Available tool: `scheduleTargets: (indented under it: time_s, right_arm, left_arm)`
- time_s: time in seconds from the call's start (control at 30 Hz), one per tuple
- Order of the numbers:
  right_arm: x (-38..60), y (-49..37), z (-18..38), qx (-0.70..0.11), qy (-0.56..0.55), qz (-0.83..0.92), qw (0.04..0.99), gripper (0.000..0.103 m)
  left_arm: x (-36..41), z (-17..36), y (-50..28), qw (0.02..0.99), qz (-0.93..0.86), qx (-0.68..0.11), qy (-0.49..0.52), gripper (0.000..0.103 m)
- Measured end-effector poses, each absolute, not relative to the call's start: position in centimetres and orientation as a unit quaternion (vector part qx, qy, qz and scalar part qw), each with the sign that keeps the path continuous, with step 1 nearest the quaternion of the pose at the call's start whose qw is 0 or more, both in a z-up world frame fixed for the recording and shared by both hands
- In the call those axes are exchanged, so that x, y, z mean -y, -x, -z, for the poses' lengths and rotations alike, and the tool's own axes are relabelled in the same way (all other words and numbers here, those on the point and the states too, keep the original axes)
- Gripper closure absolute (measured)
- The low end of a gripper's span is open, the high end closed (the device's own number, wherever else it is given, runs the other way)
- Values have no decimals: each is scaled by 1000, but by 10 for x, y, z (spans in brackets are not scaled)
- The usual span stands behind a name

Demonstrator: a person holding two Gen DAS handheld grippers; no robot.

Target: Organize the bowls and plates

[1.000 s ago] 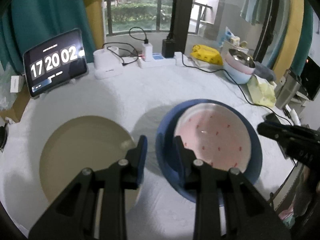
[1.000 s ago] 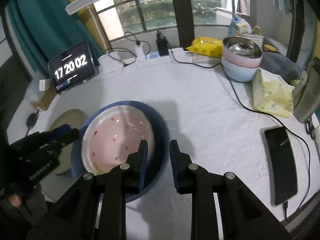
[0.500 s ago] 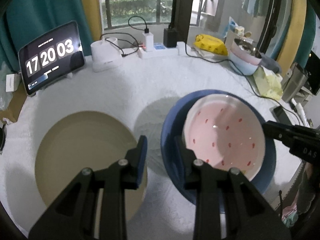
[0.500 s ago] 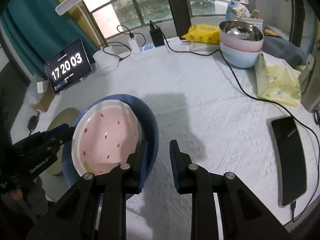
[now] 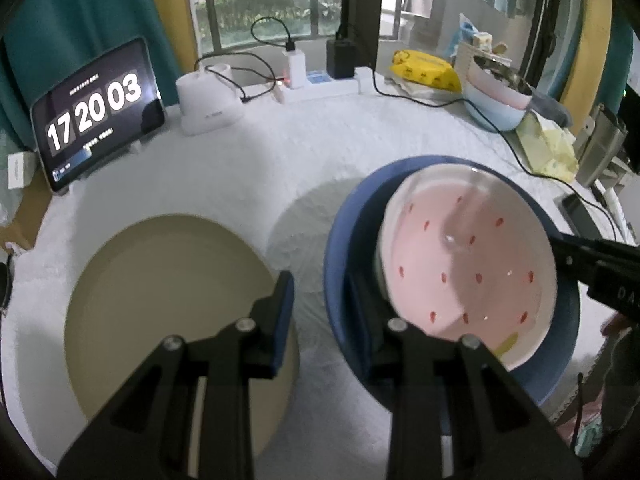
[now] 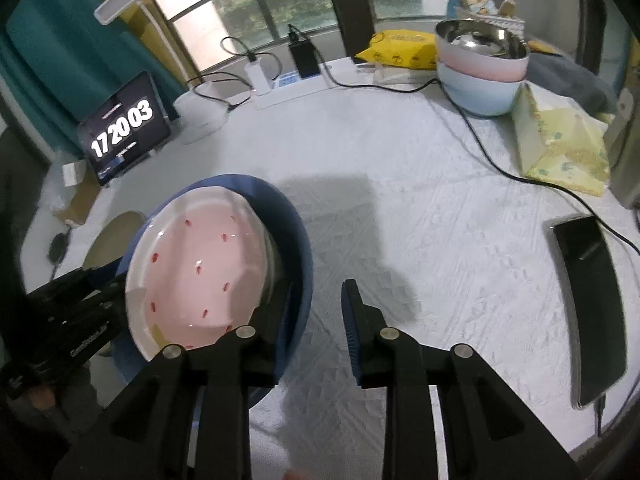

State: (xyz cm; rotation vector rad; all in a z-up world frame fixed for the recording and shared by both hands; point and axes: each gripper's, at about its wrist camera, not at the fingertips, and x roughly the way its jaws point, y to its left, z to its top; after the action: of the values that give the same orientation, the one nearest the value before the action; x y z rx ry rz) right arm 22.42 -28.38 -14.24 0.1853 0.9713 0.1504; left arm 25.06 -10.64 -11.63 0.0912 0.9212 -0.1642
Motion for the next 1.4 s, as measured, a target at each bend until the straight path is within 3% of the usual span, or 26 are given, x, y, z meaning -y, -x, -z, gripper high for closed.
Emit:
scheduleTargets:
  time_s: [0.17,0.23,0.3,0.37,0.8,1.4]
  right_arm:
    - [292,-227,153,-470,-145,-72,868,70]
    - [294,-227,154,-471,-160,-74,865,72]
    - [291,-225,153,-469,-169,-80,863,87]
    - [282,-223,149,-469,-157,-71,866,96]
    - [279,-217,142,-465,-149,-53,871,96]
    - [268,-213,104,-433,-136,-61,889,96]
  left_arm:
    - [101,118,-249,893,87,-440,-23,77]
    - [103,117,-248,895,92,-437,-19,85]
    - [107,116,-246,897,100,-431,-20,93]
    - [111,114,-243,901,98,-421,-29,93]
    - [107,109,-237,893,125,-432,2,93]
    - [90,72,-225,911,130,-390,21,93]
